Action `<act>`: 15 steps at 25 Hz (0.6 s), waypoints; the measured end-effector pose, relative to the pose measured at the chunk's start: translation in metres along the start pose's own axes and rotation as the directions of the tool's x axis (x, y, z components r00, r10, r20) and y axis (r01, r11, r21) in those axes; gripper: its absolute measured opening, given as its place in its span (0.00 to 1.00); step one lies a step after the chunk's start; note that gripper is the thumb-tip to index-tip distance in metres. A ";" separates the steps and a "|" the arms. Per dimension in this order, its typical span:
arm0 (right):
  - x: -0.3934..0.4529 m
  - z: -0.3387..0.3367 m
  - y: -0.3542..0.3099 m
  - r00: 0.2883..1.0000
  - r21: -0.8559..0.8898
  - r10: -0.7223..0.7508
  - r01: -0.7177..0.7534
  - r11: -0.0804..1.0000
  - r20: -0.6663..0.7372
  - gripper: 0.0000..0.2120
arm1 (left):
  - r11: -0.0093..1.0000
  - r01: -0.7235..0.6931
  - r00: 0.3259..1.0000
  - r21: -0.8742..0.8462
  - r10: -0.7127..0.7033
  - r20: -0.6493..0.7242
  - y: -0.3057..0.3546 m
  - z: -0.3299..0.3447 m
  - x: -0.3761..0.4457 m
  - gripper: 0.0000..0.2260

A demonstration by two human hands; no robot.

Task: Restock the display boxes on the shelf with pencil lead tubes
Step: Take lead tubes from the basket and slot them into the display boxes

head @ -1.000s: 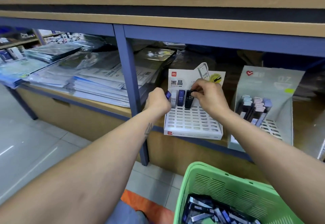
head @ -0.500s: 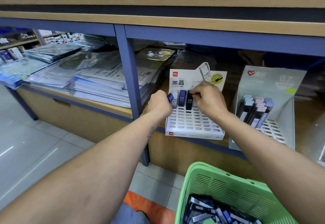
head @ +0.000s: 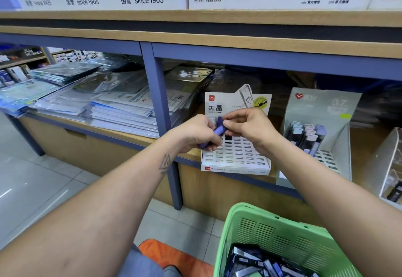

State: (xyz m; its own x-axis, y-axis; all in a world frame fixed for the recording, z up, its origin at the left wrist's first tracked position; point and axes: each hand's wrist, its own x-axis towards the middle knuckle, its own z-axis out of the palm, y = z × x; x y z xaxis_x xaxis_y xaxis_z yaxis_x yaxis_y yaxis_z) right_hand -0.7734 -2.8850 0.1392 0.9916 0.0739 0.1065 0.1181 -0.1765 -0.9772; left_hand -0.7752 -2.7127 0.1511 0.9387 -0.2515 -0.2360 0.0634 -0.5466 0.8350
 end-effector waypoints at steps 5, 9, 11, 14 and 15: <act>0.008 -0.015 0.004 0.996 -0.152 -0.044 0.032 0.988 -0.080 0.07 | 0.987 0.018 0.996 0.159 -0.003 -0.094 -0.017 -0.014 0.002 0.04; 0.008 -0.013 0.001 0.995 -0.217 -0.089 0.077 0.973 -0.044 0.08 | 0.987 0.065 0.998 -0.148 -0.065 0.001 -0.021 -0.006 0.006 0.05; 0.009 -0.015 0.000 0.995 -0.167 -0.102 0.097 0.981 -0.023 0.09 | 0.952 0.103 0.995 -0.289 -0.100 0.023 -0.018 -0.004 0.008 0.07; 0.011 -0.020 0.001 0.995 -0.125 -0.103 0.101 0.987 -0.008 0.09 | 0.888 0.121 0.992 -0.444 -0.126 0.018 -0.018 -0.003 0.009 0.09; 0.012 -0.021 0.001 0.995 -0.144 -0.098 0.096 0.985 -0.009 0.08 | 0.878 0.115 0.992 -0.464 -0.126 0.008 -0.018 -0.002 0.009 0.10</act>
State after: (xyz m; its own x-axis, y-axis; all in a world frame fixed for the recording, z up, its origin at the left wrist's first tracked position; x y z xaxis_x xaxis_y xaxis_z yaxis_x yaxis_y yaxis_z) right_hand -0.7605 -2.9052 0.1431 0.9757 0.0816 0.2035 0.2189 -0.3081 -0.9258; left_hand -0.7671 -2.7033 0.1353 0.9206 -0.1867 -0.3430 0.3211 -0.1383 0.9369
